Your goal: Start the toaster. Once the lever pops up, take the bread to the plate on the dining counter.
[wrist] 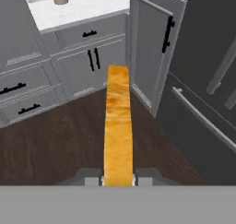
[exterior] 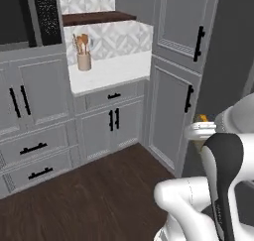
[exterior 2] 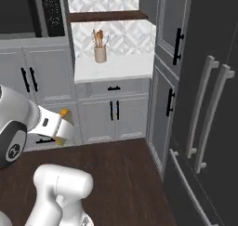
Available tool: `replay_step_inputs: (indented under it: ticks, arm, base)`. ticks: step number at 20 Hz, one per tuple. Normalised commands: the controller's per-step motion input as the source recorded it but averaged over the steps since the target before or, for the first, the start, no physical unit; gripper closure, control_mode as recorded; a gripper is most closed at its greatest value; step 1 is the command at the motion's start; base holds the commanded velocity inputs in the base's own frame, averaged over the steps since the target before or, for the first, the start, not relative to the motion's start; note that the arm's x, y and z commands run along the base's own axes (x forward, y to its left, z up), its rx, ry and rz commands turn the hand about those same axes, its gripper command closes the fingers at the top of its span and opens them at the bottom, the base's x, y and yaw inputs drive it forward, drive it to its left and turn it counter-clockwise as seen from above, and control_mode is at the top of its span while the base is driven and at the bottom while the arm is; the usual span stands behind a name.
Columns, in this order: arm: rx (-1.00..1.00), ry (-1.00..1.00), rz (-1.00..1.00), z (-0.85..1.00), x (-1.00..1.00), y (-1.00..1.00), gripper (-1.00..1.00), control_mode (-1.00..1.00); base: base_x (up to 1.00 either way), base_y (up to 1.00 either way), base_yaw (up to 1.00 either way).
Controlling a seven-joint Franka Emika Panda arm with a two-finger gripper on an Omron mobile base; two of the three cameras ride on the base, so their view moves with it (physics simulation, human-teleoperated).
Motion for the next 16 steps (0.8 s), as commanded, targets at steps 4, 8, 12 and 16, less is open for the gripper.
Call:
replay_step_inputs:
  ticks: [4, 8, 12, 16]
  arm:
    - [0.0, 0.0, 0.0, 0.0, 0.0, 0.0, 1.0, 1.0]
    - [0.0, 0.0, 0.0, 0.0, 0.0, 0.0, 1.0, 1.0]
    - [0.0, 0.0, 0.0, 0.0, 0.0, 0.0, 1.0, 1.0]
    - [0.0, 0.0, 0.0, 0.0, 0.0, 0.0, 1.0, 1.0]
  base:
    - [-0.12, 0.0, 1.0]
    - [-0.11, 0.0, 1.0]
    - [-0.13, 0.0, 1.0]
    - [-0.07, 0.0, 1.0]
